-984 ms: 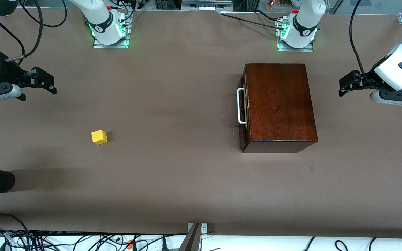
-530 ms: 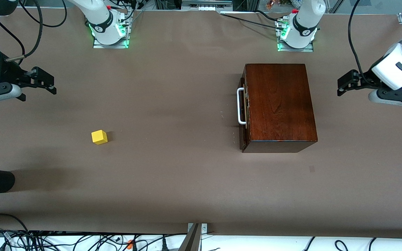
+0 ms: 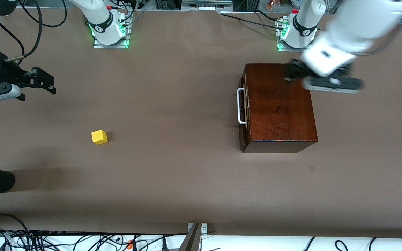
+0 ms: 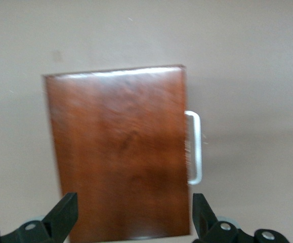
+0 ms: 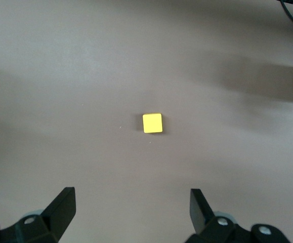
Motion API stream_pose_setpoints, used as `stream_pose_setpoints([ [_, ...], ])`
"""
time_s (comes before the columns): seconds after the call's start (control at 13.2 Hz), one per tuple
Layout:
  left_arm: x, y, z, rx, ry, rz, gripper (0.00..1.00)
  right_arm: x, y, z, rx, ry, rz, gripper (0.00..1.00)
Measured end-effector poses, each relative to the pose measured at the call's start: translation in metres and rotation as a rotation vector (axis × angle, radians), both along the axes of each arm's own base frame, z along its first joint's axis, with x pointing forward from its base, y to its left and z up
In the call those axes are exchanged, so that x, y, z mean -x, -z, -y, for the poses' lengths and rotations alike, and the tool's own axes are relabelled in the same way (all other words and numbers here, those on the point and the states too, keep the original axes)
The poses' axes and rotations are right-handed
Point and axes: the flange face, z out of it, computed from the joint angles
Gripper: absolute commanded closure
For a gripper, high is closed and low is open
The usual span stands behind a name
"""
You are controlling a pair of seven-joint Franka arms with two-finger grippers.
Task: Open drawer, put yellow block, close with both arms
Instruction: 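Move the left gripper to the white drawer handle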
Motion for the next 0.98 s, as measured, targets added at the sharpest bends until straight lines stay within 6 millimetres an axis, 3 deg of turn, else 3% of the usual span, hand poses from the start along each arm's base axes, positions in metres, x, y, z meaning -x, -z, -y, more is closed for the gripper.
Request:
stream_pose_setpoints([
  [0.23, 0.046, 0.026, 0.1, -0.077, 0.009, 0.015, 0.0, 0.0, 0.0, 0.0, 0.0, 0.0, 0.0, 0.0],
  [0.45, 0.087, 0.075, 0.181, -0.189, 0.036, 0.041, 0.0, 0.0, 0.0, 0.0, 0.0, 0.001, 0.001, 0.0],
  [0.61, 0.095, 0.114, 0.206, -0.25, 0.067, 0.038, 0.0, 0.0, 0.0, 0.001, 0.0, 0.001, 0.001, 0.0],
  [0.98, 0.058, 0.186, 0.211, -0.256, 0.071, 0.042, 0.0, 0.0, -0.001, 0.001, 0.0, 0.001, 0.002, 0.0],
])
